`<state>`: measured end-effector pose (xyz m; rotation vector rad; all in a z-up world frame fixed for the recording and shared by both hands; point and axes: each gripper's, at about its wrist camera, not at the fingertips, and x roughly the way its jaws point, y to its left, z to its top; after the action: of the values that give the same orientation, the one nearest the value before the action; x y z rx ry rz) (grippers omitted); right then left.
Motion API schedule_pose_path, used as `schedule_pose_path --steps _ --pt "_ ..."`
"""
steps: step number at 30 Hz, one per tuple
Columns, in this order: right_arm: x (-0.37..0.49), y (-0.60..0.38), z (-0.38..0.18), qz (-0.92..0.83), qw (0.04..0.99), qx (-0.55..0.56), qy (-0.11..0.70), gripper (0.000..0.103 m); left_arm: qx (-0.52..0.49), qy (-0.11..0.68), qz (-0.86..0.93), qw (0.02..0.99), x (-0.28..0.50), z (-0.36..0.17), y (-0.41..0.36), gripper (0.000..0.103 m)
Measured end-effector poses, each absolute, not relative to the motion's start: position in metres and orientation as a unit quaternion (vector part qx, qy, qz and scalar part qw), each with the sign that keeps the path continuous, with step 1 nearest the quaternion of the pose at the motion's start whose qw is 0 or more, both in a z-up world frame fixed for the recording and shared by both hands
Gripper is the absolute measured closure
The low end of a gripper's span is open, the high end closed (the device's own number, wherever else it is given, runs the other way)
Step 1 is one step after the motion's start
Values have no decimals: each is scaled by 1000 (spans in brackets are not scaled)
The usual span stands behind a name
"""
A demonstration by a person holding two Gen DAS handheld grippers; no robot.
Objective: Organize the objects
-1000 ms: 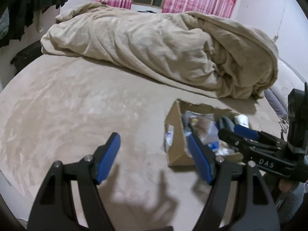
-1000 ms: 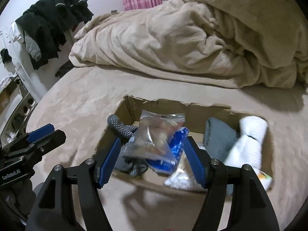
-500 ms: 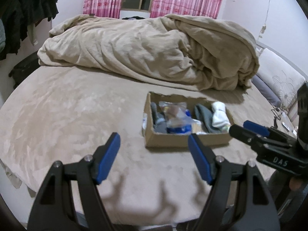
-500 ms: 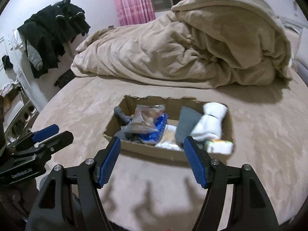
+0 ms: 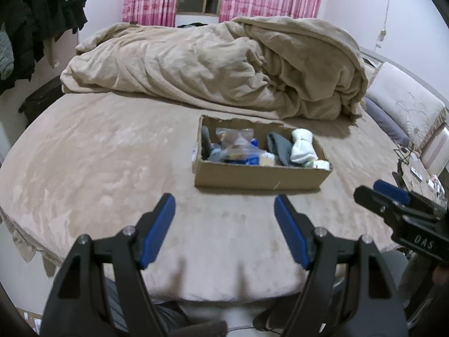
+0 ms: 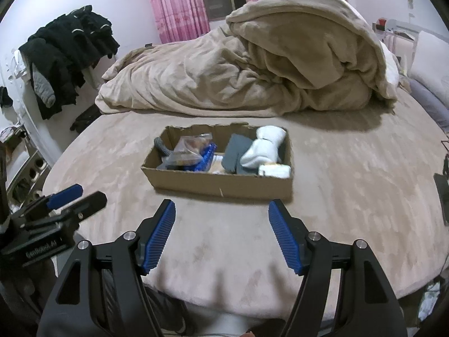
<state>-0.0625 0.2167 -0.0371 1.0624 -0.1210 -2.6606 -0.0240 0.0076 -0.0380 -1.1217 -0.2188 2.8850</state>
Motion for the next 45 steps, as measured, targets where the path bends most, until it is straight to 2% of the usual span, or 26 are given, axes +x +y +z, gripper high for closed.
schedule_pose_path --steps 2,3,5,10,13,35,38,45 --pt "-59 220 -39 -919 136 368 -45 31 -361 -64 930 20 -23 -37 10 25" --pt "-58 221 -40 -918 136 369 -48 31 -361 -63 930 24 -23 -37 11 17" --pt "-59 224 -42 -916 140 372 -57 31 -358 -63 931 33 -21 -35 14 12" --pt "-58 226 -42 -917 142 368 -63 29 -357 -55 932 40 -19 -32 19 9" --pt "-58 225 -42 -918 142 366 -58 18 -358 -57 931 41 -20 -31 19 7" --pt "-63 218 -43 -917 142 370 -46 18 -362 -68 929 39 -25 -36 6 5" --pt "-64 216 -44 -917 142 371 -44 18 -363 -65 929 42 -25 -37 6 1" --pt "-66 213 -46 -916 142 372 -42 18 -364 -71 928 42 -26 -38 4 1"
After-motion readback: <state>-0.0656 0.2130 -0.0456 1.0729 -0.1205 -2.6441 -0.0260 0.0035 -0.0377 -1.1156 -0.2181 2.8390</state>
